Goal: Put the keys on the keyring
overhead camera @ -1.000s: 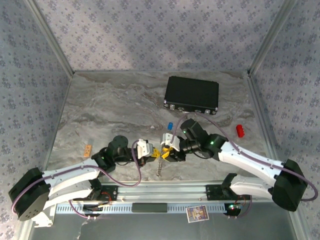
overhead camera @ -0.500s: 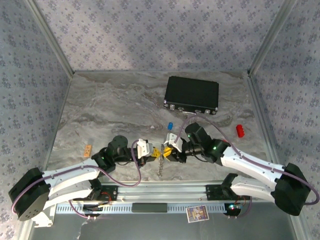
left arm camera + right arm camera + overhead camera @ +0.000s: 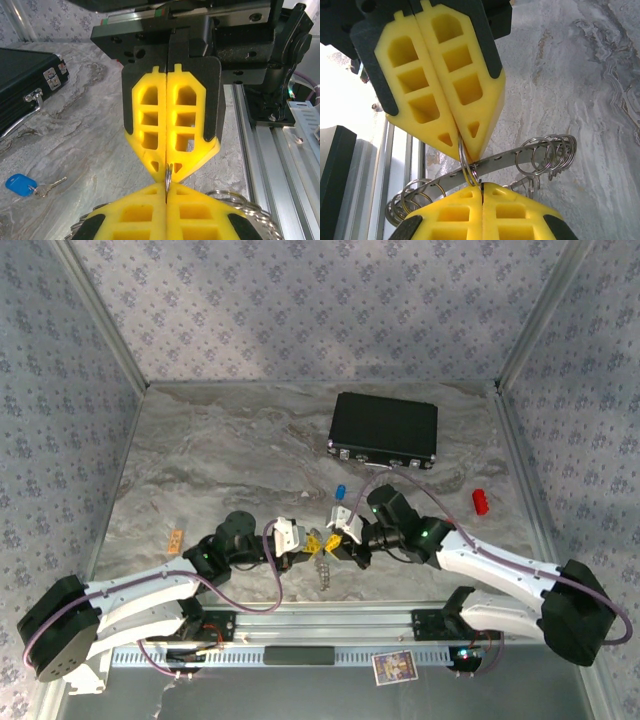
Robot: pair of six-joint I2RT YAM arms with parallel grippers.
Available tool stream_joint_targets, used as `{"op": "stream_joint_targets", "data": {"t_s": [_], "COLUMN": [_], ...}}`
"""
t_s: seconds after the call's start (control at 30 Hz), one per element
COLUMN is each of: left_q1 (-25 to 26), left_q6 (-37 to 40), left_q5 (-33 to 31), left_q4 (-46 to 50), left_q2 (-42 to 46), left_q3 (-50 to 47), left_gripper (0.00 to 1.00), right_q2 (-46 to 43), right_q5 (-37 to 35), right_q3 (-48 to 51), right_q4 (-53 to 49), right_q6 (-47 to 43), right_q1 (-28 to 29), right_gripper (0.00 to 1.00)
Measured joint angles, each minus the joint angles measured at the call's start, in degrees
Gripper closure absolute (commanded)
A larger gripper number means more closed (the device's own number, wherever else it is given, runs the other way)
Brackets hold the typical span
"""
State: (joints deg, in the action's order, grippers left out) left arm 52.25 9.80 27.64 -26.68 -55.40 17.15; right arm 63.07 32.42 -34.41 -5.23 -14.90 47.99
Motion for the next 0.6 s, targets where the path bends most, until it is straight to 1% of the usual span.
{"op": "stream_joint_targets", "data": {"t_s": [0.2, 0.23, 0.27, 0.3, 0.37, 0.43, 0.5, 0.57, 0.6], "left_q1": [0.0, 0.0, 0.0, 0.0, 0.0, 0.0, 0.0, 0.0, 0.0], "left_q6": [0.0, 0.0, 0.0, 0.0, -0.2, -0.3, -0.5, -0.5, -0.5], "left_q5": [0.0, 0.0, 0.0, 0.1, 0.1, 0.1, 0.1, 0.1, 0.1], "left_q4": [-0.5, -0.6, -0.7, -1.0, -1.6, -2.2, -2.6, -3.0, -3.1], "left_q2": [0.0, 0.0, 0.0, -0.2, -0.4, -0.7, -0.9, -1.0, -1.0], "left_q3": [0.0, 0.0, 0.0, 0.0, 0.0, 0.0, 0.0, 0.0, 0.0], "left_gripper": [1.00, 1.00, 1.00, 1.00, 1.00, 1.00, 1.00, 1.00, 1.00], "right_q2": [0.3, 0.3, 0.3, 0.3, 0.2, -0.1, -1.1, -2.5, -3.1], "right_q5": [0.1, -0.1, -0.1, -0.2, -0.3, -0.7, -1.2, -1.5, -1.6], "right_q3": [0.3, 0.4, 0.5, 0.6, 0.7, 0.9, 1.4, 2.1, 2.5], "right_q4": [0.6, 0.6, 0.6, 0.6, 0.7, 0.8, 0.8, 0.8, 0.8], "right_q6": [0.1, 0.1, 0.1, 0.1, 0.2, 0.3, 0.3, 0.3, 0.3], "right_q1": [-0.2, -0.2, -0.3, -0.3, -0.3, -0.3, -0.3, -0.3, -0.3], "right_gripper": [0.84, 0.81, 0.74, 0.69, 0.66, 0.64, 0.63, 0.64, 0.67]}}
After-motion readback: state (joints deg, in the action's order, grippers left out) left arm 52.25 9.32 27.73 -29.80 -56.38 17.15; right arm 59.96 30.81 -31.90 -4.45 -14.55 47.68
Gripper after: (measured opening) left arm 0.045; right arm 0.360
